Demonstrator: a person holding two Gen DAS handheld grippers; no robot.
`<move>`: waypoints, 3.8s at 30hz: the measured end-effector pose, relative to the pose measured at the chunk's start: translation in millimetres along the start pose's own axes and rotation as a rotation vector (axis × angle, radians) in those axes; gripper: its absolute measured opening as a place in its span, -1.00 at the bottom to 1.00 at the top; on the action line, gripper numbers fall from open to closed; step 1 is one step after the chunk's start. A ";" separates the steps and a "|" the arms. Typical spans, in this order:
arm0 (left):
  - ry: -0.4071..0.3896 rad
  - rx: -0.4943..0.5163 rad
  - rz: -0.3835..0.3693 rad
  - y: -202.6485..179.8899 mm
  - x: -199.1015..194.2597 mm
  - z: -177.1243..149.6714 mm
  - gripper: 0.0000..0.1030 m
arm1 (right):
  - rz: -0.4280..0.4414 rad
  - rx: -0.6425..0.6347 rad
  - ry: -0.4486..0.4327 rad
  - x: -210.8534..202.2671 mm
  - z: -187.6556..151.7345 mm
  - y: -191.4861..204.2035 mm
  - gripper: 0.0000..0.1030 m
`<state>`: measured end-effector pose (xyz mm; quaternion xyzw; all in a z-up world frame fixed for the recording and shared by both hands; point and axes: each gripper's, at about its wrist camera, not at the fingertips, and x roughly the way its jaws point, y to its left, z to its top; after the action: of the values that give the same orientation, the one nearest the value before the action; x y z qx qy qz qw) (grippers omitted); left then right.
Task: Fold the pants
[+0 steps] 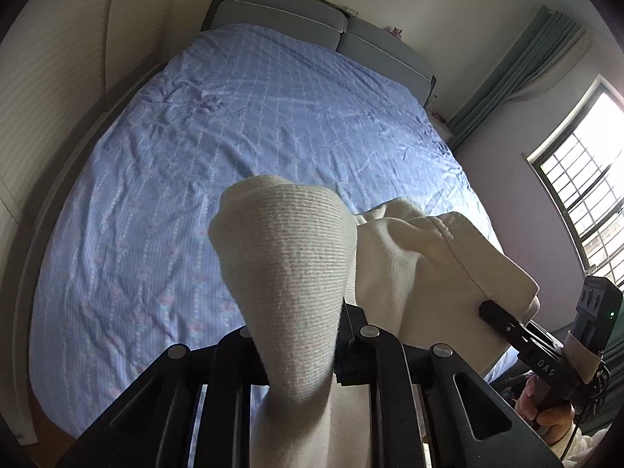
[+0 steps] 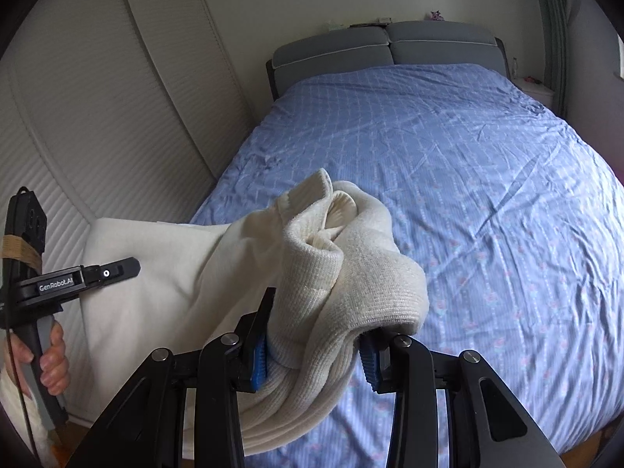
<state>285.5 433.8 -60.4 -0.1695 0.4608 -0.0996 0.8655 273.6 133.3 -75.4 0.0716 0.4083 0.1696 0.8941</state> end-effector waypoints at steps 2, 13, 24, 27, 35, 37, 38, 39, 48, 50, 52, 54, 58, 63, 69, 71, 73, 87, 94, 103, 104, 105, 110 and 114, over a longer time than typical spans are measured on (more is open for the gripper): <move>0.010 0.005 0.009 25.0 3.0 7.6 -0.64 | 0.006 -0.019 0.024 20.0 2.6 20.3 -0.26; 0.098 -0.094 0.035 145.8 75.9 73.9 -0.65 | -0.012 -0.053 0.156 144.9 40.0 90.8 -0.26; 0.208 0.020 0.109 182.8 182.3 154.6 -0.65 | -0.088 0.046 0.256 258.8 56.3 90.3 -0.26; 0.225 0.047 0.141 190.3 202.3 168.1 -0.64 | -0.087 0.090 0.278 276.5 52.3 85.1 -0.26; 0.361 0.104 0.344 209.1 252.8 152.2 -0.22 | -0.026 0.221 0.438 317.9 30.9 59.2 -0.18; 0.364 0.093 0.411 216.3 254.5 145.0 -0.15 | -0.016 0.258 0.499 325.6 21.4 51.4 -0.10; 0.348 0.082 0.436 220.4 251.3 142.8 -0.10 | -0.019 0.268 0.526 328.4 15.7 48.3 -0.09; 0.326 0.070 0.473 223.0 245.0 141.4 0.01 | -0.021 0.274 0.540 329.5 10.4 45.3 -0.05; 0.175 0.128 0.432 172.0 167.4 105.6 0.33 | -0.073 0.226 0.536 302.0 -14.7 10.7 0.24; 0.149 0.127 0.397 152.8 151.3 94.6 0.34 | -0.133 0.183 0.504 287.2 -14.6 -0.4 0.25; 0.131 0.138 0.379 131.1 138.6 84.7 0.36 | -0.161 0.159 0.476 268.9 -11.3 -13.3 0.26; 0.107 0.160 0.372 107.9 126.5 74.7 0.42 | -0.167 0.125 0.429 244.0 -5.7 -22.7 0.26; 0.047 0.229 0.354 59.7 101.8 53.8 0.49 | -0.149 0.062 0.317 179.0 5.7 -31.1 0.48; -0.021 0.283 0.327 -2.6 67.2 29.5 0.68 | -0.135 0.003 0.170 95.3 18.1 -25.2 0.70; -0.073 0.296 0.276 -77.4 24.8 6.9 0.84 | -0.153 -0.003 0.061 5.9 17.8 -33.7 0.80; -0.098 0.296 0.265 -104.2 12.8 -2.1 0.87 | -0.158 0.000 0.025 -19.0 16.4 -41.4 0.81; -0.121 0.294 0.247 -132.5 3.1 -13.0 0.90 | -0.161 -0.007 -0.004 -44.0 13.9 -50.5 0.82; -0.223 0.316 0.189 -314.4 -18.4 -109.9 1.00 | -0.157 -0.056 -0.120 -194.7 -19.8 -159.0 0.82; -0.228 0.302 0.184 -374.4 -25.2 -152.4 1.00 | -0.159 -0.051 -0.148 -250.0 -48.6 -206.9 0.82; -0.242 0.353 0.198 -427.7 -29.0 -186.0 1.00 | -0.149 -0.011 -0.157 -286.9 -72.5 -247.0 0.82; -0.247 0.355 0.200 -430.5 -29.4 -188.1 1.00 | -0.147 -0.010 -0.158 -289.3 -73.4 -249.2 0.82; -0.250 0.354 0.201 -432.4 -29.9 -189.2 1.00 | -0.148 -0.009 -0.160 -291.8 -74.6 -251.1 0.82; -0.253 0.339 0.196 -436.6 -34.7 -190.5 1.00 | -0.147 -0.007 -0.174 -299.6 -77.7 -253.8 0.82; -0.254 0.318 0.175 -437.0 -40.3 -188.3 1.00 | -0.139 -0.007 -0.185 -304.8 -79.3 -253.9 0.82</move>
<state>99.6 5.9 41.2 -0.0013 0.3394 -0.0733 0.9378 90.3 -214.5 20.1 0.0554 0.3275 0.1013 0.9378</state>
